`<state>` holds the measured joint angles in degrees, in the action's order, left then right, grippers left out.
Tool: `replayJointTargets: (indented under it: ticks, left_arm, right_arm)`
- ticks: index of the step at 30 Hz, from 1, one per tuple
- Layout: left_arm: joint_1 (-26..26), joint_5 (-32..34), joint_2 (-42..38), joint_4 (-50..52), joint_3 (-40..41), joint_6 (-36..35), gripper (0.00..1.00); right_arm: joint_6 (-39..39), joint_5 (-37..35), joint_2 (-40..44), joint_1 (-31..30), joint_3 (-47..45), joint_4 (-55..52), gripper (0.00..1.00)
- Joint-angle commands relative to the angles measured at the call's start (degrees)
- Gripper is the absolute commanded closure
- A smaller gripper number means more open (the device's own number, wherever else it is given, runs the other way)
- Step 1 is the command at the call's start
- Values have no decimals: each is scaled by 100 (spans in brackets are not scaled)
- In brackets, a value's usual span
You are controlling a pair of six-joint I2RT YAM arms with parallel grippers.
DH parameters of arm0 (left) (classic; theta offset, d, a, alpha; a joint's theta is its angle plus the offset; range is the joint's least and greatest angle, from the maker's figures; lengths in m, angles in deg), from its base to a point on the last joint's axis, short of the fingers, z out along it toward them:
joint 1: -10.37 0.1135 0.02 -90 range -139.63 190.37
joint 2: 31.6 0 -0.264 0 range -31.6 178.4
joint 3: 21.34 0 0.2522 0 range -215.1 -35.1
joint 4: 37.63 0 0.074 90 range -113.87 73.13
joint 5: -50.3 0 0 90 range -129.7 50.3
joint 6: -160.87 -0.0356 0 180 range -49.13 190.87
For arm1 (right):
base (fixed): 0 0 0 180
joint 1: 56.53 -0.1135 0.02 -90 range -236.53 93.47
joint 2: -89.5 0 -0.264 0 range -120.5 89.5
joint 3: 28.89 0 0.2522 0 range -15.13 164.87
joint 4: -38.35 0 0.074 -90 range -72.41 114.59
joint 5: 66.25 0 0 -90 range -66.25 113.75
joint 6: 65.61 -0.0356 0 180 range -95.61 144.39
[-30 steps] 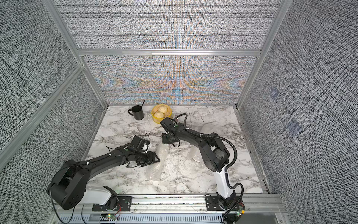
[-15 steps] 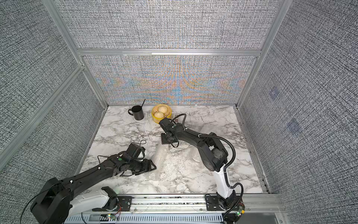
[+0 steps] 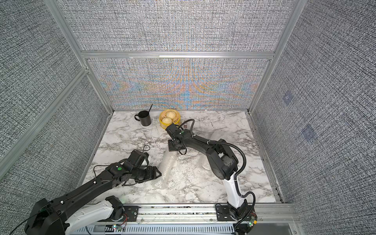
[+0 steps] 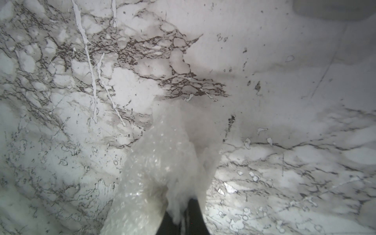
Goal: Wrap vases in bubble wrap
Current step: Move the vase to the center of the board.
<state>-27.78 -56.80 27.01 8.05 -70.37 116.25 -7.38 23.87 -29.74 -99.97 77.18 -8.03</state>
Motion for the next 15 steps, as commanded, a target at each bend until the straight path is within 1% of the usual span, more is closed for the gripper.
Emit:
replayJointTargets:
  ticks: [1,4,7,10,12,15]
  left_arm:
    - [1,548,179,-89,-343,-305,21]
    - [1,795,602,1,-789,-535,20]
    - [1,877,1042,-233,-937,-611,20]
    - [1,439,1608,-306,-1184,-856,20]
    - [1,505,1827,-399,-1153,-829,20]
    - [1,554,1948,-501,-1067,-857,20]
  right_arm:
    - [-74,41,-9,-33,2,-84,100]
    - [-69,40,15,-59,-11,-52,100]
    - [-74,41,15,-51,11,-49,100]
    - [-60,24,21,-59,6,-70,100]
    - [-55,23,41,-59,-18,-21,100]
    - [-49,23,28,-59,2,-37,100]
